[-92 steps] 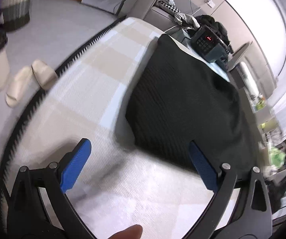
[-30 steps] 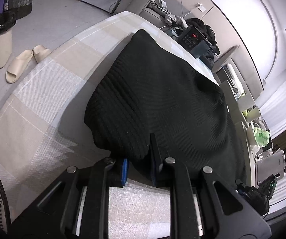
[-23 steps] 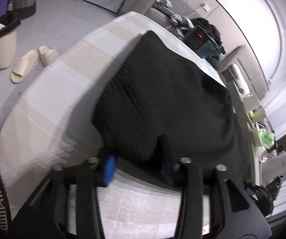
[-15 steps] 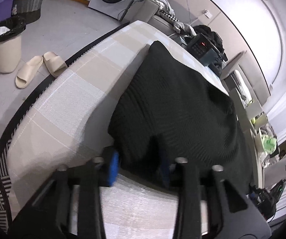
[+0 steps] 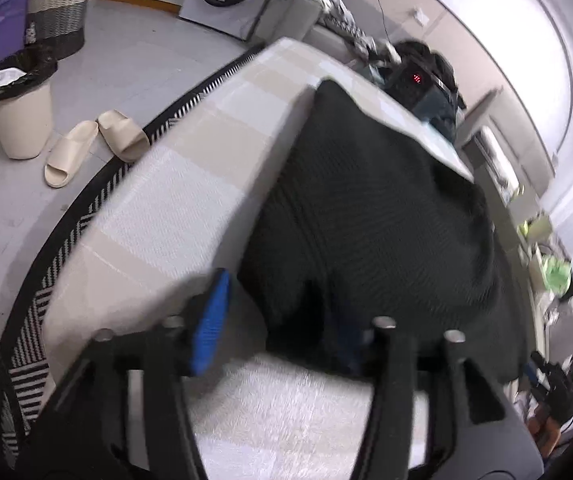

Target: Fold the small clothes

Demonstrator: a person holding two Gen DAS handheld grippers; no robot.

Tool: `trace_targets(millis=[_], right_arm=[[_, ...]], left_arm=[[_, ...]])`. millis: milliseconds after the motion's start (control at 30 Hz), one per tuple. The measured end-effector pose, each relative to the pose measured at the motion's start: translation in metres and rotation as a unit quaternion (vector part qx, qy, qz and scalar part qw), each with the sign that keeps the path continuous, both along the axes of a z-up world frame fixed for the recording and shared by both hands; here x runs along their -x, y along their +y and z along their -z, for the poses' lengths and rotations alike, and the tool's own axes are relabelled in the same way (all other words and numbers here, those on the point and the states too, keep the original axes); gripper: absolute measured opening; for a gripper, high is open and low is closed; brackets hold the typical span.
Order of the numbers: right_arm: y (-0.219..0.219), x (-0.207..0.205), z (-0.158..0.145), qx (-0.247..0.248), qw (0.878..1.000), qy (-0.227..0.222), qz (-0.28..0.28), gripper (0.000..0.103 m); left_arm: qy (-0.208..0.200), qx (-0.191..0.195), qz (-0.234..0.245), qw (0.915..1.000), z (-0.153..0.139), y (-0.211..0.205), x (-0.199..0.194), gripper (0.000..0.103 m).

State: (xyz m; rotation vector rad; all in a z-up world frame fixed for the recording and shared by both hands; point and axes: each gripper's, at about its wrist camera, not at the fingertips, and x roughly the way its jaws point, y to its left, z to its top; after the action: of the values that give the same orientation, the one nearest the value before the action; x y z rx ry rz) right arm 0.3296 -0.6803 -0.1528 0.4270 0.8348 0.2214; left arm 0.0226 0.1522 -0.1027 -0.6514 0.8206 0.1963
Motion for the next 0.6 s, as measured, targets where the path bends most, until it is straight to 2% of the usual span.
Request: trace_targets(millis=[133,200,267,333,367,400,500,600], right_arm=[[-0.007,-0.014,-0.007,0.002,1.0,-0.005,-0.002,0.056],[-0.006,-0.025,-0.008,0.001,1.0,-0.002,-0.006,0.056],[-0.001,-0.039,-0.01,-0.003,1.0,-0.001,-0.013,0.058],[0.007,-0.053,-0.014,-0.002,1.0,-0.006,-0.023,0.065],[0.012,-0.061,-0.017,0.004,1.0,-0.006,-0.028,0.068],[0.018,-0.067,-0.02,0.009,0.999,-0.009,-0.035,0.074],[0.038,-0.085,-0.032,0.023,0.997,-0.028,-0.062,0.087],[0.05,-0.101,-0.039,0.028,0.996,-0.029,-0.076,0.088]], left_arm=[[-0.013,0.004,-0.019,0.9997,-0.007,0.012,-0.009,0.064],[-0.011,0.007,-0.012,0.9998,-0.012,0.02,-0.026,0.081],[-0.016,0.006,-0.008,0.9998,-0.019,0.024,-0.044,0.085],[-0.029,-0.002,-0.006,0.9996,-0.024,0.027,-0.063,0.089],[-0.031,-0.005,-0.004,0.9995,-0.026,0.026,-0.072,0.099],[-0.028,-0.006,-0.006,0.9996,-0.025,0.027,-0.081,0.101],[-0.021,0.006,0.001,0.9998,-0.021,0.026,-0.11,0.101],[0.007,0.004,0.011,0.9999,-0.014,0.018,-0.135,0.101]])
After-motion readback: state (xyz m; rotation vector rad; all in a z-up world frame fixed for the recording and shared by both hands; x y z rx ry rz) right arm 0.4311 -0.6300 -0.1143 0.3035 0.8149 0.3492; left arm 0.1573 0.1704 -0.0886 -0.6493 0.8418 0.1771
